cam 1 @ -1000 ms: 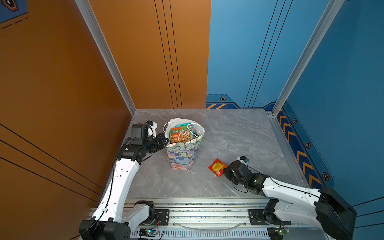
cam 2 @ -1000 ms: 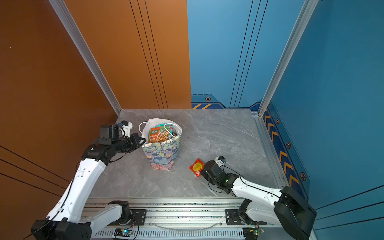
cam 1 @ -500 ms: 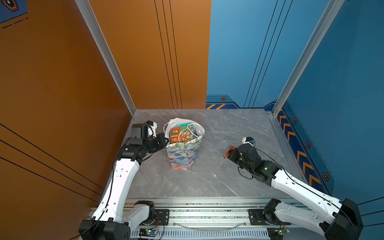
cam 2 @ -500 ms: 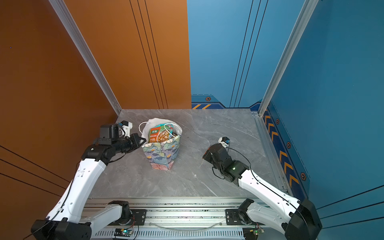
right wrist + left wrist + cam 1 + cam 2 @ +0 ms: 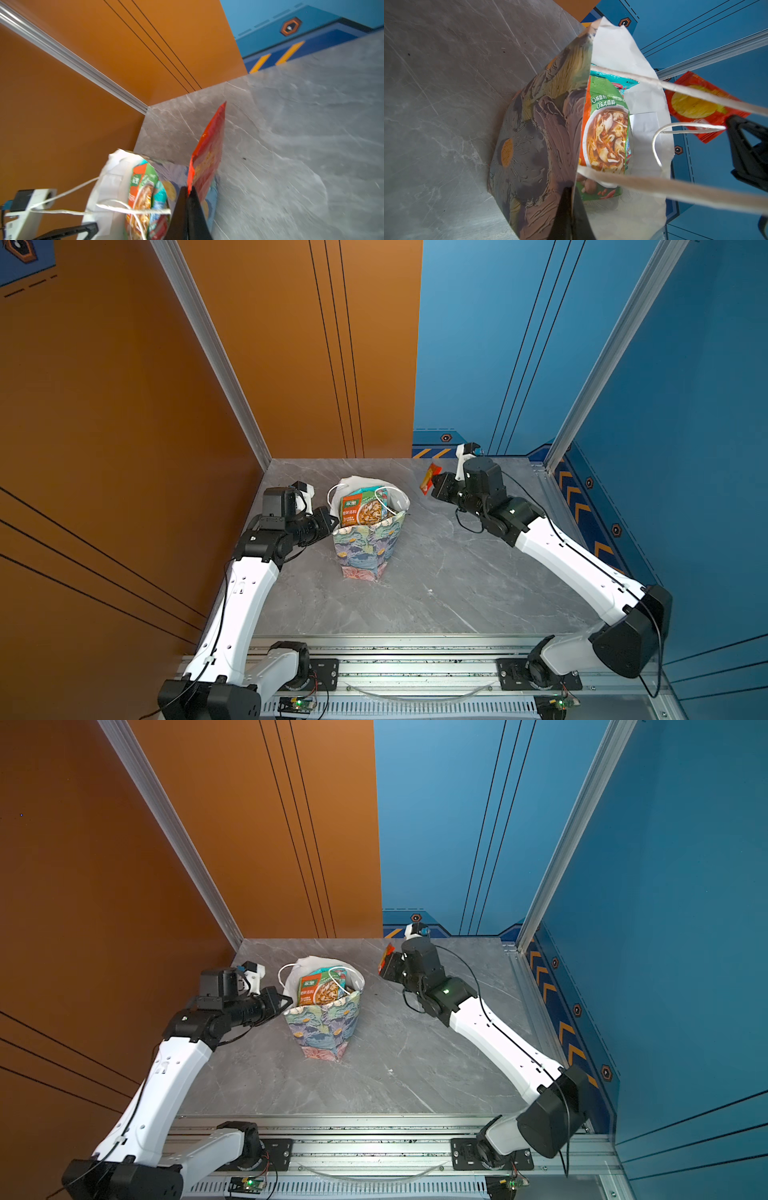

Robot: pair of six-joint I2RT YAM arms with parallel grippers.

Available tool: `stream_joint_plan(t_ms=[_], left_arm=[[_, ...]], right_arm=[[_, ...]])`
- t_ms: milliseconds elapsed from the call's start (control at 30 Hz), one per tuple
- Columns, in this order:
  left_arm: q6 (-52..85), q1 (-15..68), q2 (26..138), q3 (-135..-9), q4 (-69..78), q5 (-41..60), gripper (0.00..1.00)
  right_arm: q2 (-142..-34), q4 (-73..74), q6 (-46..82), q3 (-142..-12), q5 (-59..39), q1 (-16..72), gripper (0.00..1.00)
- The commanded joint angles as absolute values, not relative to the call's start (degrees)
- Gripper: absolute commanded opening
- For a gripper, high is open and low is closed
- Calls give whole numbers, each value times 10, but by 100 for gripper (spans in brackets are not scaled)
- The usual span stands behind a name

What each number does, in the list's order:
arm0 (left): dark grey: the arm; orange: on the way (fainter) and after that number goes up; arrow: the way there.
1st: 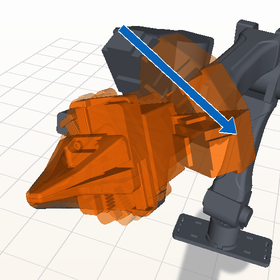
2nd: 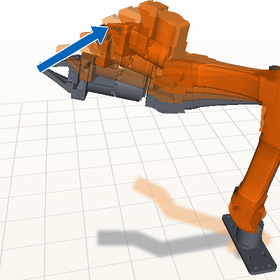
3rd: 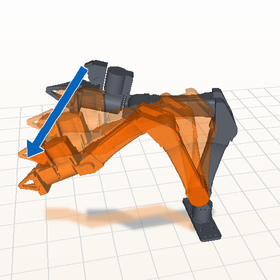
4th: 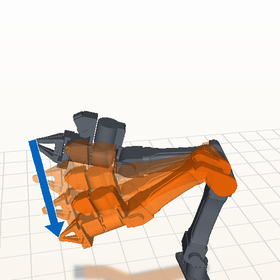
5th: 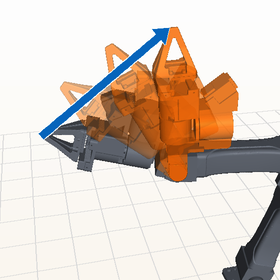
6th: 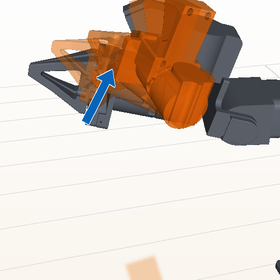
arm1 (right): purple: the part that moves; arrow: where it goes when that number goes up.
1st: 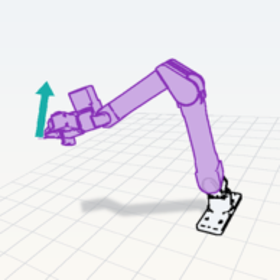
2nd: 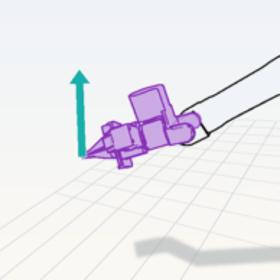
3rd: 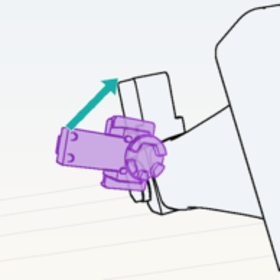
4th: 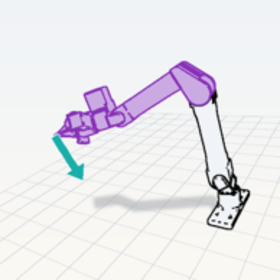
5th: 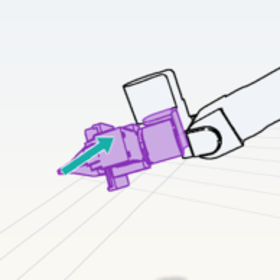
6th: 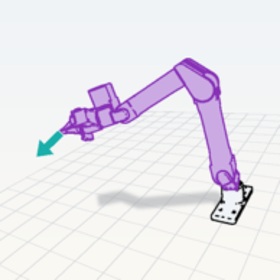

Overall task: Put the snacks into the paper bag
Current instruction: 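Close the right gripper on the red-yellow packet and lift it, then carry the red-yellow packet over the bag held by the left gripper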

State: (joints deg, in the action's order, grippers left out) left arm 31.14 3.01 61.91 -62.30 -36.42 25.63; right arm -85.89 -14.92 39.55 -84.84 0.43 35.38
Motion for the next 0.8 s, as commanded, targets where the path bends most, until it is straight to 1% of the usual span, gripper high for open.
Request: stream_joint_plan(t_ms=[0, 200, 367, 400, 567, 767], left_arm=[[307, 25, 611, -628, -342, 281, 0], [308, 24, 612, -631, -344, 286, 4], [304, 21, 612, -635, -352, 289, 9], [304, 20, 612, -635, -353, 289, 10], [304, 17, 610, -635, -353, 292, 15], [303, 15, 609, -633, -353, 299, 14]], right_arm=[[-907, -140, 348, -933, -65, 354, 0], [-1005, -167, 314, -1087, -143, 379, 0], [-1060, -194, 298, -1170, -199, 397, 0], [-1066, -201, 293, -1183, -205, 417, 0], [-1071, -211, 285, -1192, -234, 437, 0], [-1062, -229, 280, -1173, -248, 454, 0]])
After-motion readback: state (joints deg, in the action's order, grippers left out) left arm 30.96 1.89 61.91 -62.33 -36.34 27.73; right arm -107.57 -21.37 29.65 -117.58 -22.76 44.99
